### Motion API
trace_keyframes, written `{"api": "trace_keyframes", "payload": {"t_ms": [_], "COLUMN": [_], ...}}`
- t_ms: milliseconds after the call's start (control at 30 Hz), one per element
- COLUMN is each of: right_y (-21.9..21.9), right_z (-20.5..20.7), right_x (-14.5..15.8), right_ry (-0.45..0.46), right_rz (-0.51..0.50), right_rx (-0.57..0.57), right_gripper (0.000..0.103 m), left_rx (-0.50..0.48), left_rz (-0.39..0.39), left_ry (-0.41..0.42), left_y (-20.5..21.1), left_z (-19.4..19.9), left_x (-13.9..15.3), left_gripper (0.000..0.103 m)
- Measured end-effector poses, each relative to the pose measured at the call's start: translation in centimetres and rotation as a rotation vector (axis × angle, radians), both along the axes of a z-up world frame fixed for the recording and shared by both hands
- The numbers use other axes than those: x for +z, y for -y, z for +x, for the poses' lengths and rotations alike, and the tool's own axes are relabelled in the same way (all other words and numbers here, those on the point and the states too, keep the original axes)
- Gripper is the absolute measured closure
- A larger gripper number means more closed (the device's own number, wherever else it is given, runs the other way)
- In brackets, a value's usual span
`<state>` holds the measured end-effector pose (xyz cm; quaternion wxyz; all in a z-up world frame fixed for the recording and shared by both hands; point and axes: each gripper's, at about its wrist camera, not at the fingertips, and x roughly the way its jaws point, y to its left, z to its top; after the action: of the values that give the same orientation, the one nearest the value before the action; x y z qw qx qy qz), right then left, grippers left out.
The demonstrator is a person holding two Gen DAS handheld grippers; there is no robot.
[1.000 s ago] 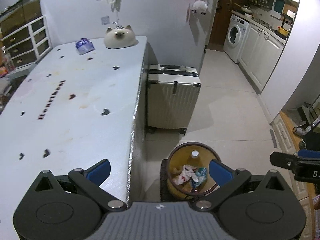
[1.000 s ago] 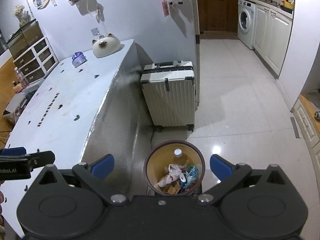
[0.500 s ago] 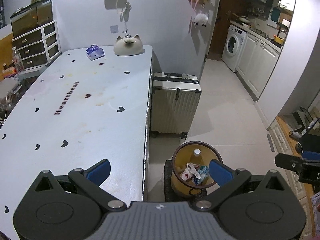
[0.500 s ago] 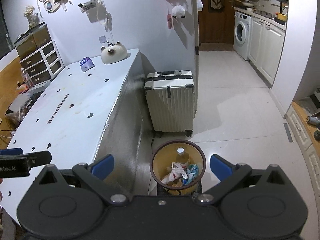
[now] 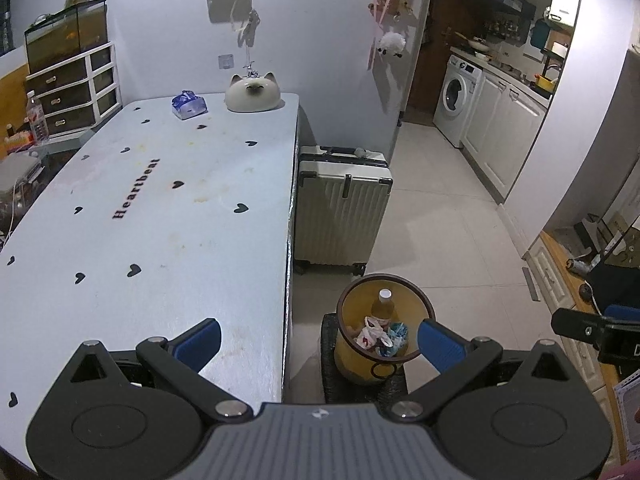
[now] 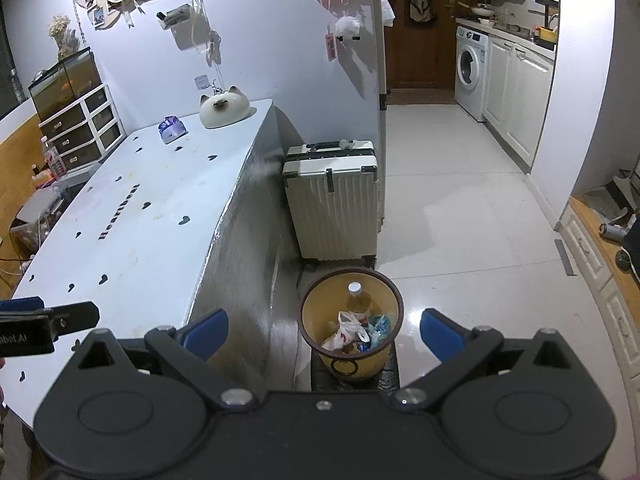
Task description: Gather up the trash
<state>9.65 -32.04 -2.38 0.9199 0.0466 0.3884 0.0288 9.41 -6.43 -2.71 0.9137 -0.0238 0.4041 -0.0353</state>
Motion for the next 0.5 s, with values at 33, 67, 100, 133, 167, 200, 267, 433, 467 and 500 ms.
{"api": "trace_keyframes", "payload": {"t_ms": [33, 67, 100, 133, 167, 200, 267, 433, 467, 500], "right_y": [0.1, 0.2, 0.3, 0.3, 0.4, 0.4, 0.4, 0.6, 0.6, 0.5], "right_z": [-0.2, -0.3, -0.4, -0.5, -0.6, -0.8, -1.0, -1.3, -1.3, -1.4], "right_x": [0.0, 0.0, 0.1, 0.1, 0.2, 0.2, 0.4, 0.5, 0.5, 0.6], "right_ry": [-0.001, -0.003, -0.005, -0.007, -0.007, -0.005, 0.002, 0.008, 0.009, 0.01], "right_rz": [-0.001, -0.002, -0.001, -0.001, -0.002, -0.005, -0.011, -0.015, -0.013, -0.009], "right_rx": [-0.001, -0.002, -0.001, 0.0, 0.002, 0.004, 0.005, 0.004, 0.003, 0.005], "right_gripper": [0.0, 0.0, 0.0, 0.0, 0.0, 0.0, 0.0, 0.0, 0.0, 0.0], "left_rx": [0.002, 0.004, 0.005, 0.006, 0.008, 0.007, 0.008, 0.008, 0.009, 0.01], "left_rz": [0.006, 0.013, 0.017, 0.016, 0.012, 0.01, 0.015, 0.021, 0.021, 0.023], "left_ry": [0.001, 0.002, 0.003, 0.002, 0.001, 0.001, 0.0, 0.003, 0.002, 0.002], "left_y": [0.1, 0.2, 0.3, 0.4, 0.5, 0.6, 0.8, 1.1, 1.1, 1.1], "left_z": [-0.2, -0.3, -0.5, -0.6, -0.7, -0.8, -1.0, -1.0, -1.0, -1.0], "left_x": [0.1, 0.1, 0.2, 0.2, 0.2, 0.2, 0.2, 0.3, 0.3, 0.3], "left_gripper": [0.0, 0.0, 0.0, 0.0, 0.0, 0.0, 0.0, 0.0, 0.0, 0.0]}}
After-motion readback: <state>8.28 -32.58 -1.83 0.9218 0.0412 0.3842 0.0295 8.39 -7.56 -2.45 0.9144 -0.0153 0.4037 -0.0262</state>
